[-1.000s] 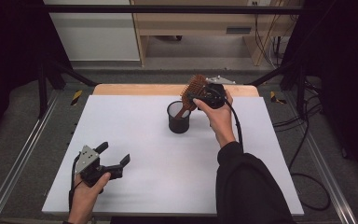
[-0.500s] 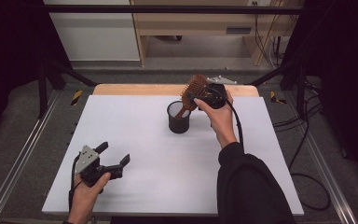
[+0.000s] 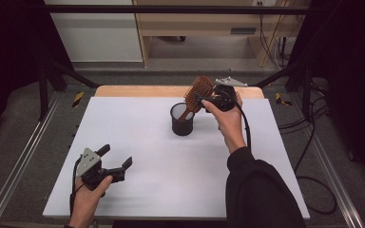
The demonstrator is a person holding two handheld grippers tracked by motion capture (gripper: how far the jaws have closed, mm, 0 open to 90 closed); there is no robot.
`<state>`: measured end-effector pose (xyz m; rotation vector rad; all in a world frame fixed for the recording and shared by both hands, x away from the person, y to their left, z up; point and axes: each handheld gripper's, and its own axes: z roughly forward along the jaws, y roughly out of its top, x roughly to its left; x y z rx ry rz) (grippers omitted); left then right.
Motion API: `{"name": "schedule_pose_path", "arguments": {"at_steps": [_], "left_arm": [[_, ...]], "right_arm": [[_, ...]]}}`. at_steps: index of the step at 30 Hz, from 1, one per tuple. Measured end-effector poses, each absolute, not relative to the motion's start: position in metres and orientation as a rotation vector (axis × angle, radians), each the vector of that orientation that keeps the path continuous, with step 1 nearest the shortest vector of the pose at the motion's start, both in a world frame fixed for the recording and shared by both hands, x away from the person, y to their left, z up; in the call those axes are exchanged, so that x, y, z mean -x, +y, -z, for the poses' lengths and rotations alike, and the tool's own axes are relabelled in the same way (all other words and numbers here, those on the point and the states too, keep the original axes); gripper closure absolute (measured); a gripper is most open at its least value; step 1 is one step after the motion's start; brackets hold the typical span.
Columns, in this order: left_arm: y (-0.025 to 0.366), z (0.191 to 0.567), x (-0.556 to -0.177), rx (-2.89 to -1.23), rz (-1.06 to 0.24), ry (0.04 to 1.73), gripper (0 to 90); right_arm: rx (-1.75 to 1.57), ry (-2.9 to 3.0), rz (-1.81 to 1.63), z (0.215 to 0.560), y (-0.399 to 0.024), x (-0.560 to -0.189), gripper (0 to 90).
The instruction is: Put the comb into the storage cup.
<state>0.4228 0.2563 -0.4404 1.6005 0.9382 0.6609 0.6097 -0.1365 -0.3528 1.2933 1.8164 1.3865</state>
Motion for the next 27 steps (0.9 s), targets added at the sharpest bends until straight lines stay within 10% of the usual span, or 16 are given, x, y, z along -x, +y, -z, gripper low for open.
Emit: {"name": "schedule_pose_path", "arguments": {"at_steps": [27], "left_arm": [[0.268, 0.439, -0.419, -1.548, -0.685, 0.969, 1.9]], "right_arm": [[-1.226, 1.660, -1.545, 0.317, -0.185, -0.558, 7.0]]}}
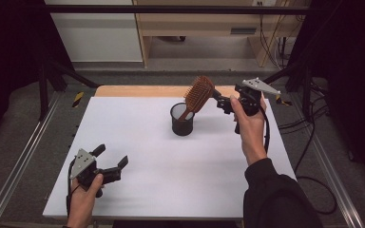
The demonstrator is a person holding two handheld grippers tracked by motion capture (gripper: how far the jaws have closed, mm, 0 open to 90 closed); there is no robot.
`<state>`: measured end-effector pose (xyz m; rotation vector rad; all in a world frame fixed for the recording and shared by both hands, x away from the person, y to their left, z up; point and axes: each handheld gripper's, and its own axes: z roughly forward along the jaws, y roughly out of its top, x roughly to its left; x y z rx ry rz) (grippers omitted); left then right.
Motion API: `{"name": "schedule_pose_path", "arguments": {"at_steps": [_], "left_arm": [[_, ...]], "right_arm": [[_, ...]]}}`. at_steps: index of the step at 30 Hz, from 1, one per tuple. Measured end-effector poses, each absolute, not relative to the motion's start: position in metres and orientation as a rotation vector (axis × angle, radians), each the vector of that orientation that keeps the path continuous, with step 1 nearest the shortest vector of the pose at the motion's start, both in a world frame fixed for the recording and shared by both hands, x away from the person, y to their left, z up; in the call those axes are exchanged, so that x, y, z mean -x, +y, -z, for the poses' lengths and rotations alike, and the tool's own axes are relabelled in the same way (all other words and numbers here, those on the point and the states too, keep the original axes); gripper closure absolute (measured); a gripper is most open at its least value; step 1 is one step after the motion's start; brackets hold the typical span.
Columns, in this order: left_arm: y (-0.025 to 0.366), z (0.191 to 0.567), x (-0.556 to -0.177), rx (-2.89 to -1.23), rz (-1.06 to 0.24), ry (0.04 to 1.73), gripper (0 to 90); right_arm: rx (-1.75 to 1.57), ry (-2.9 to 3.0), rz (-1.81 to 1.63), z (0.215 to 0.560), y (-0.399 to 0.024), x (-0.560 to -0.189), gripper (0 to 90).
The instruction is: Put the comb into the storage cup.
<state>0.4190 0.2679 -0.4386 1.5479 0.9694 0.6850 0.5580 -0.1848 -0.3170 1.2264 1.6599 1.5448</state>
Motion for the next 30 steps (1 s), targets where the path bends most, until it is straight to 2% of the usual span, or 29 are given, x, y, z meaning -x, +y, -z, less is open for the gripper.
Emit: {"name": "schedule_pose_path", "arguments": {"at_steps": [5, 15, 30], "left_arm": [[0.271, 0.438, -0.417, -1.544, -0.707, 0.981, 1.9], [0.280, 0.437, -0.407, -1.548, -0.729, 0.986, 1.9], [0.293, 0.440, -0.399, -1.546, -0.762, 0.984, 1.5]], "right_arm": [[-1.203, 1.665, -1.559, 0.315, -0.191, -0.552, 9.5], [-1.159, 1.602, -1.561, 0.314, -0.203, -0.538, 4.1], [-1.090, 1.519, -1.559, 0.322, -0.231, -0.507, 2.5]]}}
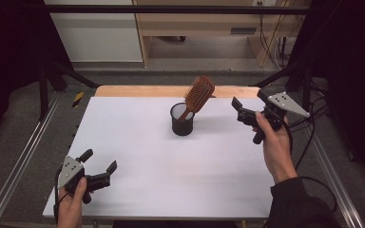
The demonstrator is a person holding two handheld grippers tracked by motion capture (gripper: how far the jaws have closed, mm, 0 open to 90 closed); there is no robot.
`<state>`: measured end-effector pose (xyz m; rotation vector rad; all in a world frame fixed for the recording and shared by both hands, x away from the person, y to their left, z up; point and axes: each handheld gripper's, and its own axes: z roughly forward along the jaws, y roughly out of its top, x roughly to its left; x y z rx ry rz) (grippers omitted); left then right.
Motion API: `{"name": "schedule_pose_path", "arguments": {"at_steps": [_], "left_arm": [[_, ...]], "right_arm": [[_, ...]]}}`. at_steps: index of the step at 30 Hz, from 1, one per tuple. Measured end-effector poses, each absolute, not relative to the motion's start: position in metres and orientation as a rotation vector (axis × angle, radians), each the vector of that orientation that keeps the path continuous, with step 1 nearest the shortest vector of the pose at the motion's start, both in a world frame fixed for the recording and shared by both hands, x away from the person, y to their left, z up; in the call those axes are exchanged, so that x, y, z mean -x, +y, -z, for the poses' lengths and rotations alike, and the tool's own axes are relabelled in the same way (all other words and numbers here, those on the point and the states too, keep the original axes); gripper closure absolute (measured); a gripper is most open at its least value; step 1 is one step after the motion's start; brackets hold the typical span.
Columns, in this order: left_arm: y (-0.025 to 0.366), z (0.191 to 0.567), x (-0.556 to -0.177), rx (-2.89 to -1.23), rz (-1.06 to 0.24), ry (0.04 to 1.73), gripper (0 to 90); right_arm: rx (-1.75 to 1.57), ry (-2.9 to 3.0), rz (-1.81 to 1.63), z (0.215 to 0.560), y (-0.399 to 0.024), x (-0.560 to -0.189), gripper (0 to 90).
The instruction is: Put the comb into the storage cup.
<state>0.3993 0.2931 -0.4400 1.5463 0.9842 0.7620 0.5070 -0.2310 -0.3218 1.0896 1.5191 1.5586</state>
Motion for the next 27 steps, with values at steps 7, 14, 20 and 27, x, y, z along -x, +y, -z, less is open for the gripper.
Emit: {"name": "schedule_pose_path", "arguments": {"at_steps": [7, 14, 20, 27], "left_arm": [[0.300, 0.440, -0.395, -1.532, -0.774, 1.000, 1.5], [0.306, 0.439, -0.389, -1.526, -0.789, 0.996, 1.5], [0.311, 0.440, -0.387, -1.519, -0.790, 1.011, 1.5], [0.310, 0.440, -0.388, -1.521, -0.786, 1.003, 1.5]], "right_arm": [[-1.054, 1.543, -1.539, 0.329, -0.241, -0.493, 1.9], [-1.037, 1.582, -1.512, 0.346, -0.250, -0.480, 2.3], [-1.063, 1.560, -1.513, 0.362, -0.260, -0.468, 3.1], [-1.069, 1.571, -1.493, 0.376, -0.271, -0.455, 3.1]]}}
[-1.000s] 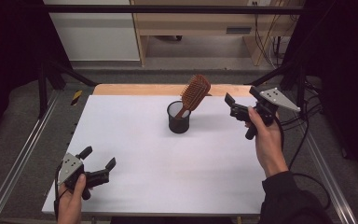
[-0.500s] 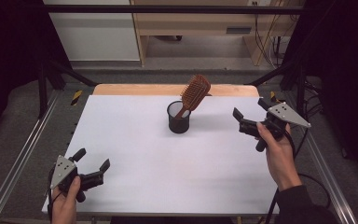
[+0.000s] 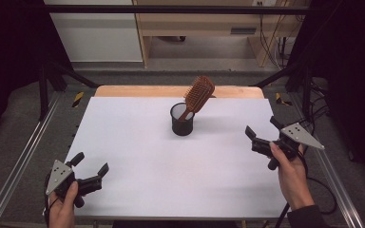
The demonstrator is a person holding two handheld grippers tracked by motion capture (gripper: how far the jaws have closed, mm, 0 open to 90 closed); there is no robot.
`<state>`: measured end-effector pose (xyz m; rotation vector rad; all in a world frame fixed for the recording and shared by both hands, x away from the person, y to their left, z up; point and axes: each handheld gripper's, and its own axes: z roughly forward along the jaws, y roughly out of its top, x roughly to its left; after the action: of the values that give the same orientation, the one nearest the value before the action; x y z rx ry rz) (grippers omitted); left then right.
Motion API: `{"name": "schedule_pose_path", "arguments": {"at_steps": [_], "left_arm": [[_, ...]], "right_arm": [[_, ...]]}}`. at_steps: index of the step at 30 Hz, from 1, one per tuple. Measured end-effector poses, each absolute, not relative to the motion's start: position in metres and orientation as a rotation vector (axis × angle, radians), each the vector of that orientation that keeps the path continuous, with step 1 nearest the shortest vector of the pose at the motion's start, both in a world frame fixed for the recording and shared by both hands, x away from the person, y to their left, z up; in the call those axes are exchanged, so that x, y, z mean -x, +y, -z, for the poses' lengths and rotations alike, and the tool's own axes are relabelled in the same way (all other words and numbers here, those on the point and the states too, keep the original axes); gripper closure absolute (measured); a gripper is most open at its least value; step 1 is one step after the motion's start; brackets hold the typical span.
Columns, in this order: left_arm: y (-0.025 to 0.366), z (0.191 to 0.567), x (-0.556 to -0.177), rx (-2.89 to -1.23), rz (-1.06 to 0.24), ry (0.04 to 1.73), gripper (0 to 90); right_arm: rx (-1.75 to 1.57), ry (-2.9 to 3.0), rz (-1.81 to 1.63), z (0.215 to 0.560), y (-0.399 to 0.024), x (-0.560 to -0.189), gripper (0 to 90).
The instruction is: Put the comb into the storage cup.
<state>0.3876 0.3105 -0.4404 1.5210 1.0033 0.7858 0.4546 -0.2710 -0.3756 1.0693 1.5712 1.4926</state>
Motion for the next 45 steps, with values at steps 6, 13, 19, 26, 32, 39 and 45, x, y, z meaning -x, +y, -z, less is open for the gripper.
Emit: {"name": "schedule_pose_path", "arguments": {"at_steps": [6, 13, 19, 26, 32, 39, 45], "left_arm": [[0.311, 0.440, -0.388, -1.515, -0.780, 0.995, 1.5], [0.311, 0.441, -0.387, -1.488, -0.756, 0.991, 1.5], [0.310, 0.441, -0.386, -1.489, -0.759, 0.980, 1.5], [0.310, 0.441, -0.387, -1.491, -0.758, 0.974, 1.5], [0.309, 0.441, -0.387, -1.493, -0.758, 0.971, 1.5], [0.309, 0.441, -0.387, -1.496, -0.757, 0.973, 1.5], [0.308, 0.441, -0.386, -1.501, -0.765, 0.969, 1.5]], "right_arm": [[-1.075, 1.579, -1.474, 0.385, -0.282, -0.444, 3.2], [-1.100, 1.574, -1.467, 0.399, -0.291, -0.433, 3.3], [-1.114, 1.594, -1.467, 0.411, -0.295, -0.425, 3.5], [-1.097, 1.637, -1.459, 0.421, -0.294, -0.416, 3.3], [-1.093, 1.650, -1.460, 0.427, -0.293, -0.412, 3.4], [-1.084, 1.690, -1.463, 0.436, -0.287, -0.409, 3.5], [-1.086, 1.710, -1.470, 0.443, -0.282, -0.408, 3.3]]}}
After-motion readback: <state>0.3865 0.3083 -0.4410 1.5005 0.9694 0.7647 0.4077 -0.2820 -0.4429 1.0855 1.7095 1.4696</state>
